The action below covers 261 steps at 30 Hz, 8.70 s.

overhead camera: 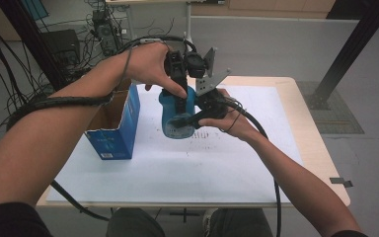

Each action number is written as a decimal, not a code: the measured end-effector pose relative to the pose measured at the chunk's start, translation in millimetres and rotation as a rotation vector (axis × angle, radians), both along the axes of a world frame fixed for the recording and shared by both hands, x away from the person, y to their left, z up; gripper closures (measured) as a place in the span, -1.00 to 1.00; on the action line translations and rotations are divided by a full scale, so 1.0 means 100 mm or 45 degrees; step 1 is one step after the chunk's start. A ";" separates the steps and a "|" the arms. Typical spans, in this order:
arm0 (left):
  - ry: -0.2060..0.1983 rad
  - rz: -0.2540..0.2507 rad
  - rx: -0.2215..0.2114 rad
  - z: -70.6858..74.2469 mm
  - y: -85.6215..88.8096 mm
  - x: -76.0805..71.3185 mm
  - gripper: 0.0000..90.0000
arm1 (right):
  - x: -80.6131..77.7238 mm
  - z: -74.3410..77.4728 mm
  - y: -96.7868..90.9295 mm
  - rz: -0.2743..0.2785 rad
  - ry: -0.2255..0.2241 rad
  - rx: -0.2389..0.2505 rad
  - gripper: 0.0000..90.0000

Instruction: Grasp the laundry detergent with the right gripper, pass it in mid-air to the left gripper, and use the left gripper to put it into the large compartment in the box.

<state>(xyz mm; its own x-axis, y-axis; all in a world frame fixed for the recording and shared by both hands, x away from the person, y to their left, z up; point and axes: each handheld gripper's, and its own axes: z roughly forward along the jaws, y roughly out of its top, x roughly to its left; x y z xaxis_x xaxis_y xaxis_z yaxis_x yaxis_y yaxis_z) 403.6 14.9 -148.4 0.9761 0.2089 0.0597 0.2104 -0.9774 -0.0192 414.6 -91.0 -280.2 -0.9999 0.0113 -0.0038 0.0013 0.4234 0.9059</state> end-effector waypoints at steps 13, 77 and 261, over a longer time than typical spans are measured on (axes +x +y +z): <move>0.007 0.009 -0.010 0.01 0.01 0.01 -0.20 | 0.00 0.00 0.00 -0.011 0.000 0.013 -0.20; -0.162 1.281 -0.036 1.20 1.51 0.38 -0.20 | -0.01 0.25 -1.09 -0.401 0.161 -0.416 -0.80; -0.083 1.751 -0.111 -1.25 2.10 0.66 -0.21 | 0.08 0.29 -1.25 -0.486 0.119 -0.494 -0.77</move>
<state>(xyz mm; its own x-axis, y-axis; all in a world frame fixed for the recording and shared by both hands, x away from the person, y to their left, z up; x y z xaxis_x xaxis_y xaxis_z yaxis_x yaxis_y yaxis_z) 469.6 224.5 -273.6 -0.0212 0.9992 0.0340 0.9968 0.0185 0.0780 422.2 -216.1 -251.2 -0.9213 0.3888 0.0090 0.2935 0.6800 0.6719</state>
